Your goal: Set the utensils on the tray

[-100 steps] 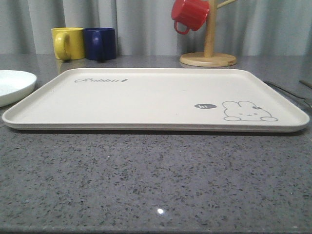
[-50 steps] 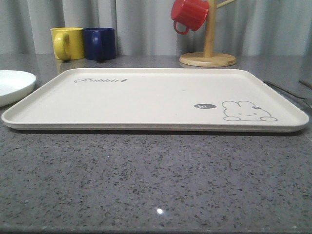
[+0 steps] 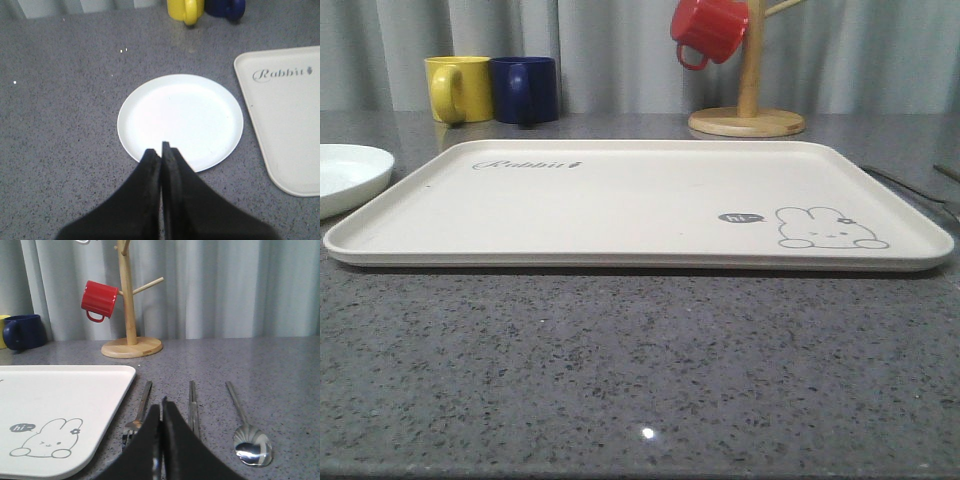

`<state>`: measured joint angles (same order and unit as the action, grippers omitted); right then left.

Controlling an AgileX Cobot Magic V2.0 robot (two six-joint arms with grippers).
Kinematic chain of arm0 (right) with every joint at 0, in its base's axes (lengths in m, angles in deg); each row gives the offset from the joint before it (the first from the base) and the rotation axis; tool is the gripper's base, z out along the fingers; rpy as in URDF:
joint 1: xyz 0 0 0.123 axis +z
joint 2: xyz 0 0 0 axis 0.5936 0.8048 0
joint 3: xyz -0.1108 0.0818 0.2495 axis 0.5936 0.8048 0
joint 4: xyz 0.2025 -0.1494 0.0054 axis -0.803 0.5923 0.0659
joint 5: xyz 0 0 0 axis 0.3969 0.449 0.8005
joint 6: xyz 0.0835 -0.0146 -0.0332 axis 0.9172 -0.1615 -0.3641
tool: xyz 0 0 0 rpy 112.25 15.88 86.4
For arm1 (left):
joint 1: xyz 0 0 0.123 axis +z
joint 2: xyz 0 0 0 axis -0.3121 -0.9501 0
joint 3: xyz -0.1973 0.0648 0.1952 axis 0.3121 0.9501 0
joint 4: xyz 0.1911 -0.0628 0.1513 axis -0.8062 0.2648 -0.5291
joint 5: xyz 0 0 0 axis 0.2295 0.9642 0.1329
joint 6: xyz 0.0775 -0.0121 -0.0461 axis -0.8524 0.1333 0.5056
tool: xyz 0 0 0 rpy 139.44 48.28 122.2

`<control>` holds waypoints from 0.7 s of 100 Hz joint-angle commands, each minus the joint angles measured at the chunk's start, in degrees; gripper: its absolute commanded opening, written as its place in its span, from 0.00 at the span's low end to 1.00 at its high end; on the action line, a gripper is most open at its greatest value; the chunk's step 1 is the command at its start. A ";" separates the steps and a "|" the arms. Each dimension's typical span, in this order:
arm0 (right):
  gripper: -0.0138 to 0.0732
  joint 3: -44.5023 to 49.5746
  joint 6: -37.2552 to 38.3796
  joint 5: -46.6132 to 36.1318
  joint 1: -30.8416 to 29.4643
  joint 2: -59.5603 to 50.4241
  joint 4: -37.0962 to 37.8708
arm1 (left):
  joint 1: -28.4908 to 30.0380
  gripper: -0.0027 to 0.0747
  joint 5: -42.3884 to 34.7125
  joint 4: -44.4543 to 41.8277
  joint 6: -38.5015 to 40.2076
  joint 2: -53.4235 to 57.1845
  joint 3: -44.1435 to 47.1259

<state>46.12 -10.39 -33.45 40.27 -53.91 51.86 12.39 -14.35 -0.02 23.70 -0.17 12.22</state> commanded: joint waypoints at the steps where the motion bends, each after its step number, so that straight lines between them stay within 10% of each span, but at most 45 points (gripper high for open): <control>1: 0.08 -1.04 -0.31 -4.87 -0.28 -1.02 0.23 | 0.15 0.01 -1.97 -0.63 0.11 -3.27 -2.63; 46: 0.08 -1.04 -0.31 -4.87 -0.28 -1.02 0.23 | 0.15 0.03 -1.07 0.60 0.11 -10.52 -2.63; 70: 0.08 -1.04 -0.31 -4.87 -0.28 -1.02 0.23 | 0.15 0.43 -0.20 0.75 0.11 -10.52 -2.63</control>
<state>46.12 -10.39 -33.45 40.27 -53.91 51.86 12.39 -11.55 0.51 23.70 -10.76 11.52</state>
